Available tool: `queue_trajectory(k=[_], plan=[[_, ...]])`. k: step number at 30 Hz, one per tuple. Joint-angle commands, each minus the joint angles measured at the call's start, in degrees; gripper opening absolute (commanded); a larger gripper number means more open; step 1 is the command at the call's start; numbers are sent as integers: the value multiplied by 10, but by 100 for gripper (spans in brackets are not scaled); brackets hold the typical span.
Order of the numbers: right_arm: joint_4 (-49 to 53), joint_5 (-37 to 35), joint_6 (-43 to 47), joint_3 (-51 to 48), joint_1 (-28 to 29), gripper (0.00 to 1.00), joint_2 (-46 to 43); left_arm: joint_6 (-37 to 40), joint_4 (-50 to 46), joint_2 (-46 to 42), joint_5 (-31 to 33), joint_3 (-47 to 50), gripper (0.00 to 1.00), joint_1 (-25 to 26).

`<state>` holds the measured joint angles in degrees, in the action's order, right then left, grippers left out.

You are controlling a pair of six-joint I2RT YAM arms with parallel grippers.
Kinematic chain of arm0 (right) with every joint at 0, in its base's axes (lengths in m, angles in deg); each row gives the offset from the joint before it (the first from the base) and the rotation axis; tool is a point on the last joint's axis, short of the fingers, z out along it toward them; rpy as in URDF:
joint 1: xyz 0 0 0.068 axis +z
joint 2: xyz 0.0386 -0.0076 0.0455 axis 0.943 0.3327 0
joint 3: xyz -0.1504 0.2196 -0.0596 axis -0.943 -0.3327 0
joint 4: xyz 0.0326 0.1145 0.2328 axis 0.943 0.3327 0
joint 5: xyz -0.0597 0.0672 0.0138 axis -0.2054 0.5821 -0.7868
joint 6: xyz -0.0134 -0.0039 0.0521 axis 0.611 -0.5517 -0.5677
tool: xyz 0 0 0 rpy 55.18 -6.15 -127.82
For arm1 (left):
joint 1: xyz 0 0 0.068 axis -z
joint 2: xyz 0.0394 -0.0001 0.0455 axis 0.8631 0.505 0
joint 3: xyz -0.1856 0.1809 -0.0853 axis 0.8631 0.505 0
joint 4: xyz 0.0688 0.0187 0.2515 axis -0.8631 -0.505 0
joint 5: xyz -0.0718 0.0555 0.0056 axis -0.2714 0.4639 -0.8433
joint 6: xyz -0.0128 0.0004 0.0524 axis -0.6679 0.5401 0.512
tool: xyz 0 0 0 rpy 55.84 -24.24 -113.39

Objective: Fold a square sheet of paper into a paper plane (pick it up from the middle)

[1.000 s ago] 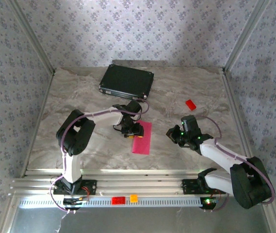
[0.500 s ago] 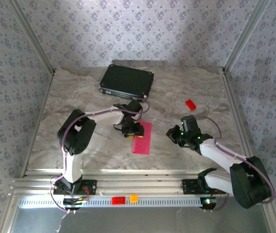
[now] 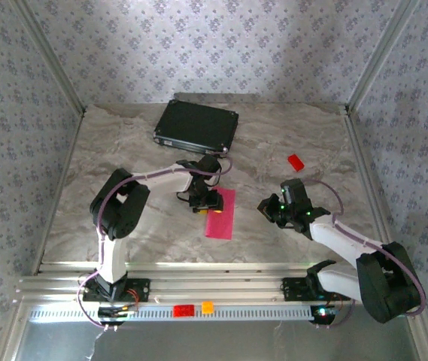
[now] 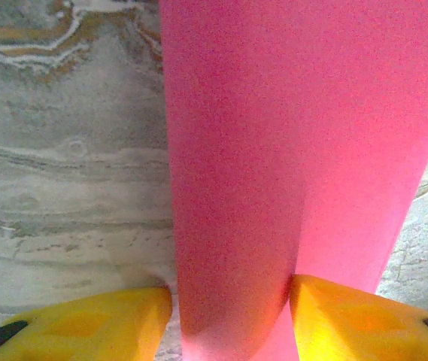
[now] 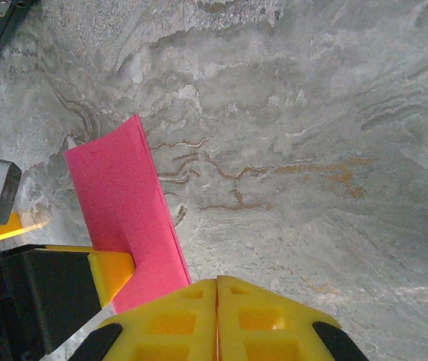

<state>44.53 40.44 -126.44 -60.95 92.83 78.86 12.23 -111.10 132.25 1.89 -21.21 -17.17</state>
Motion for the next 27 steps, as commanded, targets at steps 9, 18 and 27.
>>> queue_trajectory(k=[9, 18, 27], plan=[[6, -4, -2, 3, 1, 10, 7, 12, 2, 86, 72, 28, 52, 4], [10, -2, 0, 4, 2, 11, 7, 11, 3, 91, 71, 28, 53, 5], [12, -3, -1, 4, 4, 11, 6, 22, -2, 96, 78, 27, 53, 5]])
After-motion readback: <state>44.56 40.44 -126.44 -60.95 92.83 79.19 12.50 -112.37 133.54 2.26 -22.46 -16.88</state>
